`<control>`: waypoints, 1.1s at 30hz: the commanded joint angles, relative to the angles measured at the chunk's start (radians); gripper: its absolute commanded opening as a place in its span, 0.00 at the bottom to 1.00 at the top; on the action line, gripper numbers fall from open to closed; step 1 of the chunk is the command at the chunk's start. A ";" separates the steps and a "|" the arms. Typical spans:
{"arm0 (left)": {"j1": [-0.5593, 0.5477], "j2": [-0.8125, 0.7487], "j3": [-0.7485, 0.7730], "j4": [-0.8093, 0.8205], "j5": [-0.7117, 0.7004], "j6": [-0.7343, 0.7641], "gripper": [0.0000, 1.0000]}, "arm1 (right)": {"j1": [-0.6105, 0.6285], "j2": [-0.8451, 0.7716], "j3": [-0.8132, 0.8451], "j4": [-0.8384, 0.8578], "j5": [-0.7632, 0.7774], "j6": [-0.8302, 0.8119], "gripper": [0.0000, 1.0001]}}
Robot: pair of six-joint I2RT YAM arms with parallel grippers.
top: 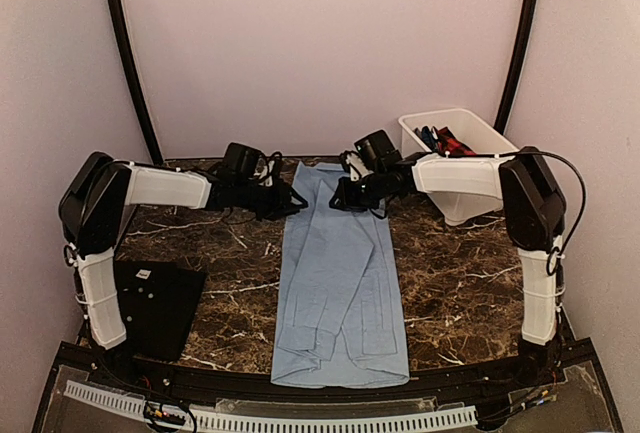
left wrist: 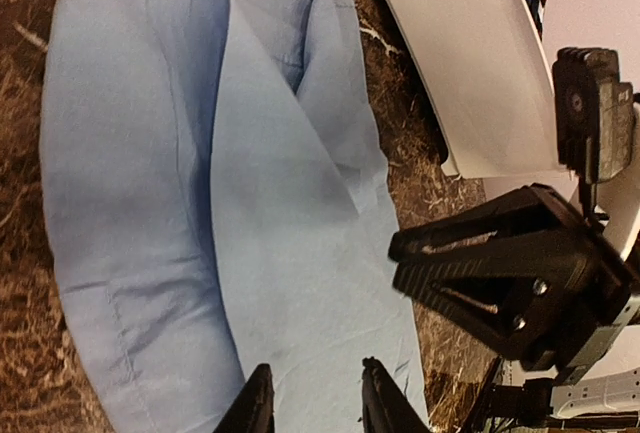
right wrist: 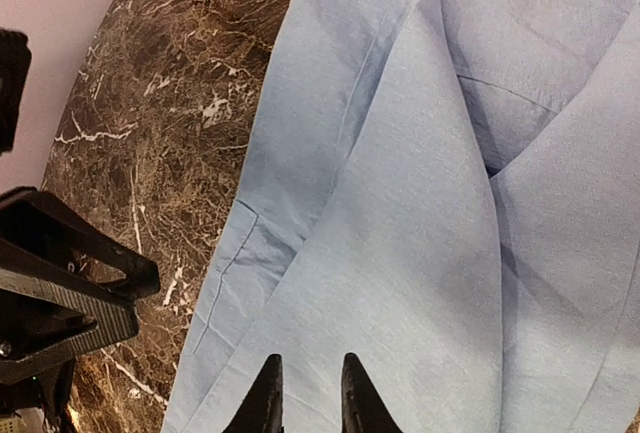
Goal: Fold and stack the long sleeve shirts
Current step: Adjust the sleeve of the rectangle-folded shirt.
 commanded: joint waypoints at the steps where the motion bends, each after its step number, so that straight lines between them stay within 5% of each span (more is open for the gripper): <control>1: 0.008 0.107 0.177 0.031 -0.003 0.031 0.29 | -0.025 0.037 0.075 0.050 -0.042 0.020 0.18; 20: 0.177 0.698 0.837 -0.052 0.005 -0.023 0.27 | -0.056 0.246 0.303 -0.014 -0.135 0.055 0.18; 33: 0.197 0.794 0.968 0.007 0.043 -0.135 0.30 | -0.102 0.375 0.374 0.039 -0.194 0.152 0.17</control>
